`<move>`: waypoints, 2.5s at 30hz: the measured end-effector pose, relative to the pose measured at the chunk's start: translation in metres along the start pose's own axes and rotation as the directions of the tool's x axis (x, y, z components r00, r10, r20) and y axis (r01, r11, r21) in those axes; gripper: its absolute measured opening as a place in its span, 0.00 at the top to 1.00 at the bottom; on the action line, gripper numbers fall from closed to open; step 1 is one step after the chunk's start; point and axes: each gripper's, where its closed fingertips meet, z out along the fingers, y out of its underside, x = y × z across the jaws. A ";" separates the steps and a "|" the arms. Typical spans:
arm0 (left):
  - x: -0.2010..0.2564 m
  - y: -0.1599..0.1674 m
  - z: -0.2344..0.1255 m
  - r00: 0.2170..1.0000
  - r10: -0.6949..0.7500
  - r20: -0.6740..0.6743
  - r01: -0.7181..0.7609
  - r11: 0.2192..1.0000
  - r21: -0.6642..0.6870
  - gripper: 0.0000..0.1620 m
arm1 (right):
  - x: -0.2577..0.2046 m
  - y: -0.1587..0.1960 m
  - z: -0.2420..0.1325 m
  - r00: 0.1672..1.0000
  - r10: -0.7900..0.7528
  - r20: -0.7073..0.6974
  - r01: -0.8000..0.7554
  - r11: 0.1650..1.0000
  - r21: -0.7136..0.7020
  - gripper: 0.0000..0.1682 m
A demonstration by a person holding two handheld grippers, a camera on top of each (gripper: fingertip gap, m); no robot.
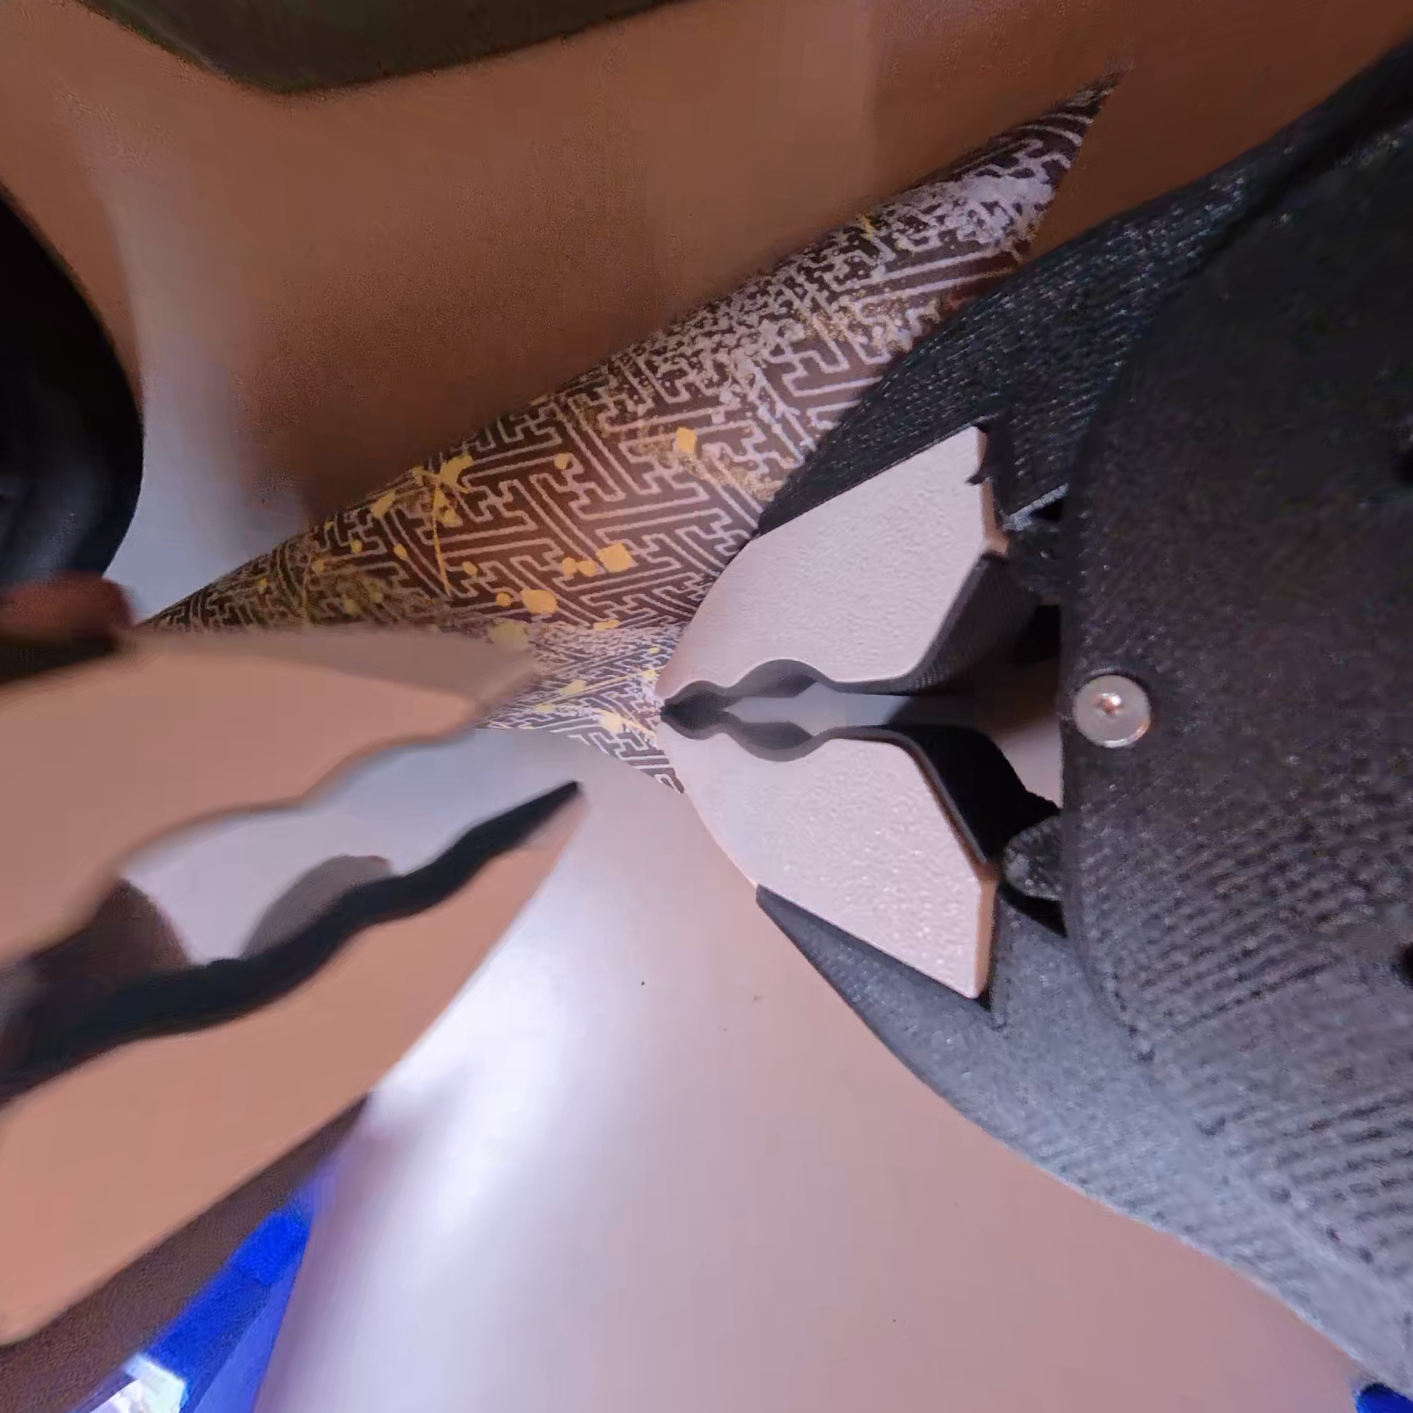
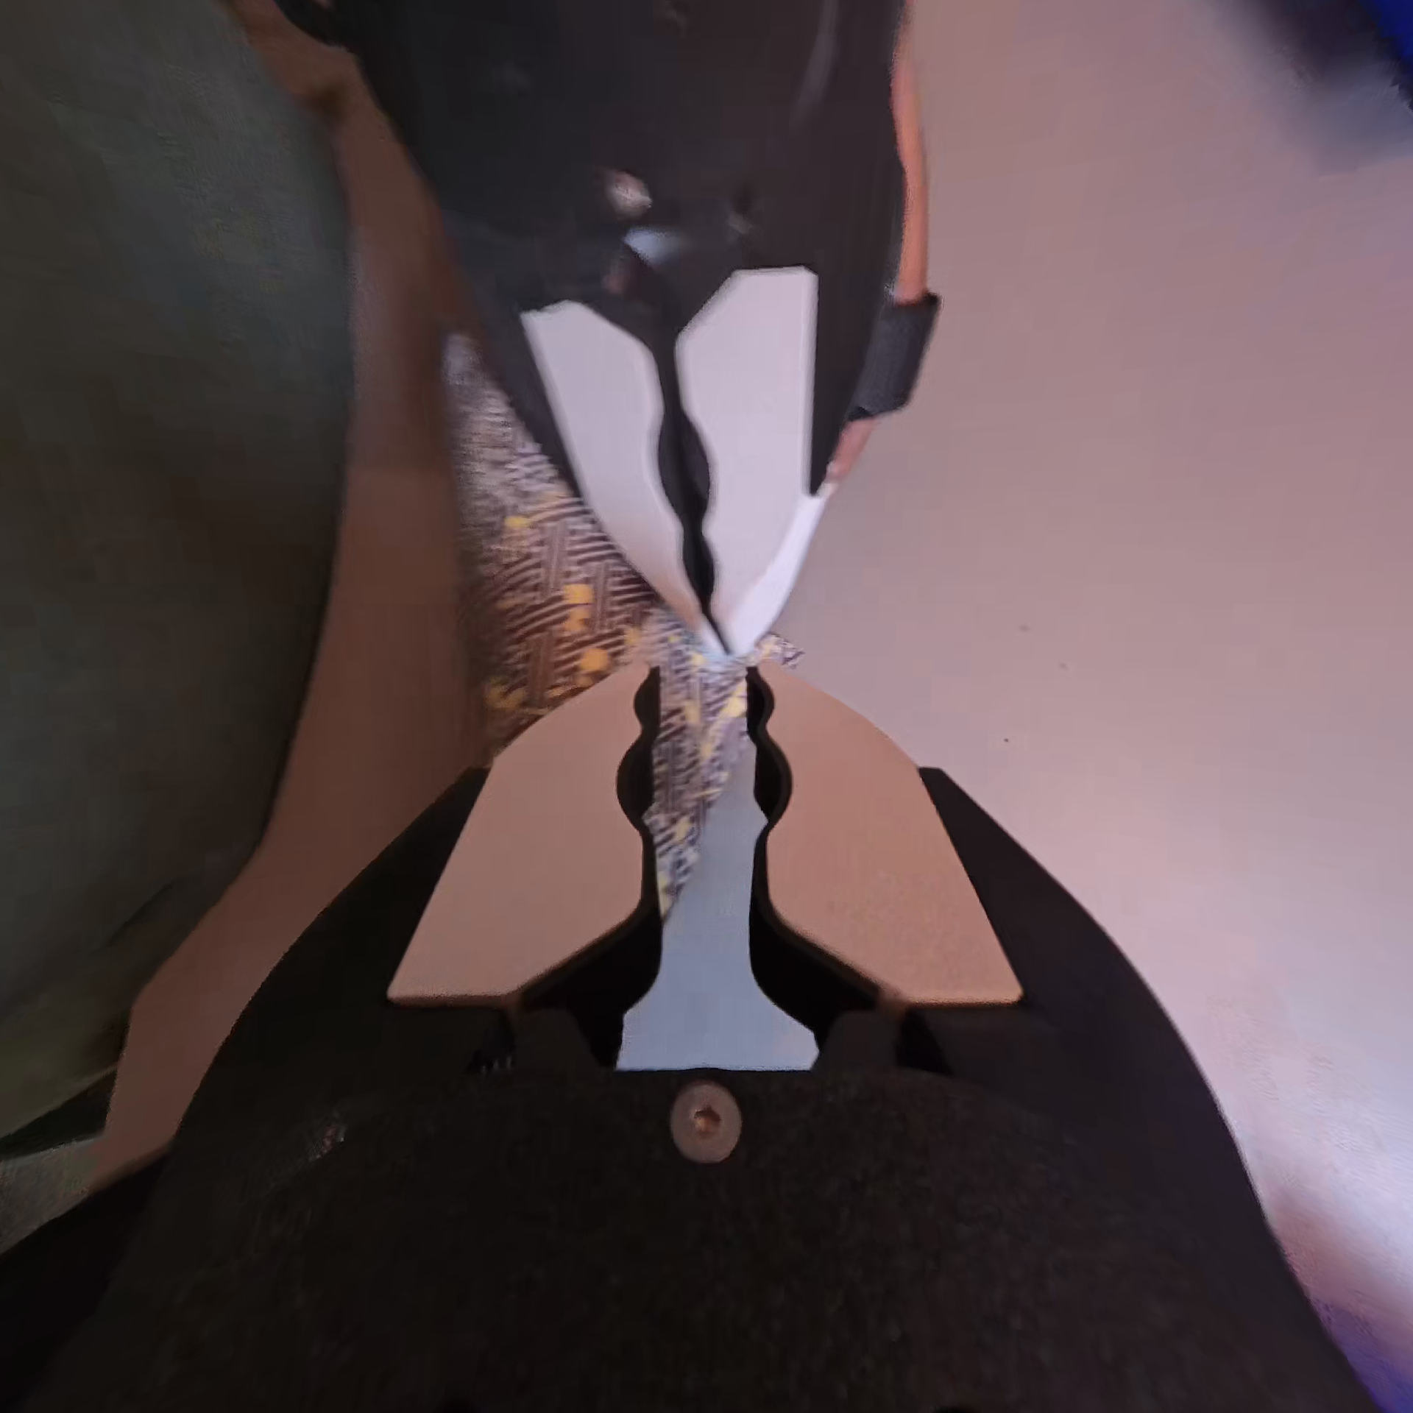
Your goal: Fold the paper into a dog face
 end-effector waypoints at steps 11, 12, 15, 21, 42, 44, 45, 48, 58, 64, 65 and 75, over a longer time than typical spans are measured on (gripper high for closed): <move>0.003 -0.002 0.002 1.000 -0.019 -0.018 0.019 1.000 0.000 1.00 | -0.036 0.026 0.016 0.917 -0.309 -0.251 0.272 0.947 -0.172 0.79; 0.003 -0.001 0.002 1.000 -0.016 -0.015 0.016 1.000 -0.003 1.00 | -0.036 0.027 0.015 0.903 -0.334 -0.271 0.292 0.939 -0.183 0.81; 0.005 -0.002 0.001 1.000 -0.004 -0.006 0.004 1.000 -0.014 1.00 | -0.037 0.027 0.013 0.870 -0.384 -0.311 0.332 0.920 -0.208 0.83; 0.010 -0.003 0.001 0.998 -0.043 -0.052 0.043 0.999 0.003 1.00 | -0.039 0.028 0.015 0.835 -0.433 -0.338 0.371 0.898 -0.234 0.87; -0.003 0.008 -0.005 0.999 -0.044 0.015 0.044 0.999 -0.027 1.00 | -0.032 0.023 0.008 0.873 -0.367 -0.322 0.341 0.930 -0.135 0.78; -0.004 0.009 -0.005 0.999 -0.037 0.023 0.037 0.999 -0.030 1.00 | -0.032 0.023 0.008 0.879 -0.357 -0.317 0.335 0.934 -0.124 0.77; -0.005 0.009 -0.005 0.999 -0.032 0.025 0.033 0.999 -0.033 1.00 | -0.031 0.022 0.007 0.880 -0.353 -0.318 0.333 0.936 -0.117 0.77; -0.006 0.008 -0.005 0.999 -0.028 0.028 0.029 0.999 -0.035 1.00 | -0.031 0.019 0.006 0.888 -0.339 -0.310 0.327 0.941 -0.090 0.77; -0.015 0.008 -0.005 0.999 -0.050 0.019 0.050 0.998 -0.029 1.00 | -0.033 0.024 0.018 0.918 -0.357 -0.174 0.336 0.932 -0.139 0.78; -0.020 0.009 -0.006 0.998 -0.057 0.012 0.057 0.998 -0.027 1.00 | -0.033 0.024 0.021 0.933 -0.341 -0.115 0.324 0.935 -0.146 0.77; -0.021 0.009 -0.006 0.998 -0.058 0.011 0.058 0.998 -0.026 1.00 | -0.033 0.024 0.021 0.937 -0.333 -0.104 0.317 0.937 -0.145 0.77; -0.025 0.009 -0.010 0.996 -0.091 0.002 0.091 0.996 -0.005 1.00 | -0.030 0.028 0.025 0.964 -0.264 -0.029 0.257 0.955 -0.150 0.74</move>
